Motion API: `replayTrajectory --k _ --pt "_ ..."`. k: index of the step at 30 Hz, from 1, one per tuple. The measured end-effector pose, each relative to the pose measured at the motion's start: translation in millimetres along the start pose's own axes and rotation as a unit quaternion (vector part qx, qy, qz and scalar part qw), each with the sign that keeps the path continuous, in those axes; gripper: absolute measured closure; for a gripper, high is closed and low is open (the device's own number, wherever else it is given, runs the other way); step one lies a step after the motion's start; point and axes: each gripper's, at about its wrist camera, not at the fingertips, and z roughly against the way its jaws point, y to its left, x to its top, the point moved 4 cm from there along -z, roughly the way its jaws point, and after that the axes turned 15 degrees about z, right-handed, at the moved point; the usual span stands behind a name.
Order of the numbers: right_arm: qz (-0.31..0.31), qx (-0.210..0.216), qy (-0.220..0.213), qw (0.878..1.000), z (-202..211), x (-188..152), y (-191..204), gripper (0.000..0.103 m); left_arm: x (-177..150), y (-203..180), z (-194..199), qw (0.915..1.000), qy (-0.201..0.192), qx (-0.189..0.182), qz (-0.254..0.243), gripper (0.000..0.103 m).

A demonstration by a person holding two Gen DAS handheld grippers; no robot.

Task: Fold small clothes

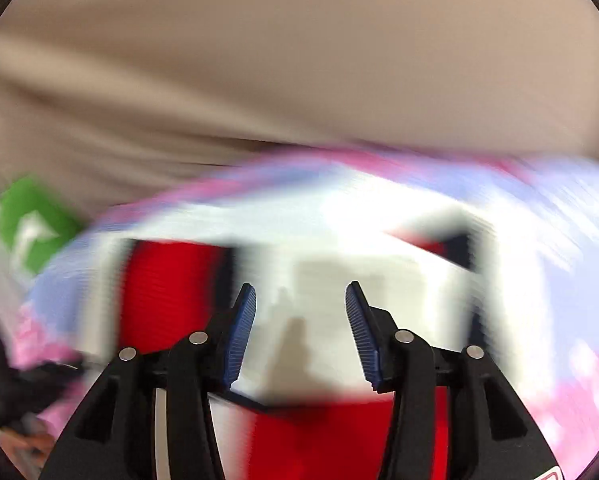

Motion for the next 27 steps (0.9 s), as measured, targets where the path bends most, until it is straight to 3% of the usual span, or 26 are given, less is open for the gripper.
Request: replayTrajectory --k 3,6,8,9,10,12,15,16,19,20,21,23,25,27 --pt "-0.105 0.002 0.043 0.994 -10 -36 -60 0.052 3 6 -9 0.9997 0.006 0.010 0.020 0.065" --pt "-0.117 0.028 0.055 0.991 -25 -40 -65 0.052 6 2 -14 0.9994 0.000 0.022 0.027 0.066" --pt "-0.116 0.059 0.058 0.990 -34 -37 -56 0.070 7 -2 -14 0.9991 -0.003 0.035 0.024 0.067" --pt "-0.107 0.068 0.061 0.990 -36 -34 -50 0.094 7 -3 -14 0.9990 -0.003 0.039 0.023 0.071" --pt "-0.093 0.067 0.058 0.992 -35 -31 -44 0.094 7 -4 -14 0.9988 -0.004 0.044 0.021 0.074" --pt "-0.073 0.052 0.005 0.996 -9 -18 -40 0.095 8 -5 -17 0.9982 -0.007 0.058 0.011 0.078" --pt "-0.084 0.039 -0.050 0.994 32 -2 -52 0.095 7 -3 -19 0.9976 -0.006 0.069 -0.003 0.078" --pt "-0.090 0.036 -0.041 0.994 27 -6 -57 0.095 6 -4 -21 0.9973 -0.008 0.073 -0.008 0.078" --pt "-0.060 0.006 0.082 0.995 -39 -36 -59 0.095 3 -14 -31 0.9940 -0.026 0.103 -0.027 0.077" --pt "-0.045 -0.002 0.059 0.997 -35 -36 -55 0.095 2 -17 -33 0.9929 -0.027 0.112 -0.031 0.077" --pt "-0.051 0.001 0.071 0.996 -32 -33 -54 0.094 2 -19 -33 0.9924 -0.025 0.115 -0.035 0.076" --pt "-0.079 0.023 0.048 0.995 -8 -25 -51 0.092 1 -21 -27 0.9944 -0.011 0.099 -0.035 0.074" --pt "-0.073 0.010 0.017 0.997 29 -24 -48 0.083 -5 -20 -7 0.9977 -0.002 0.058 -0.036 0.074" --pt "-0.059 0.004 0.008 0.998 67 -41 -49 0.070 -20 -15 20 0.9974 0.004 0.035 -0.063 0.064"
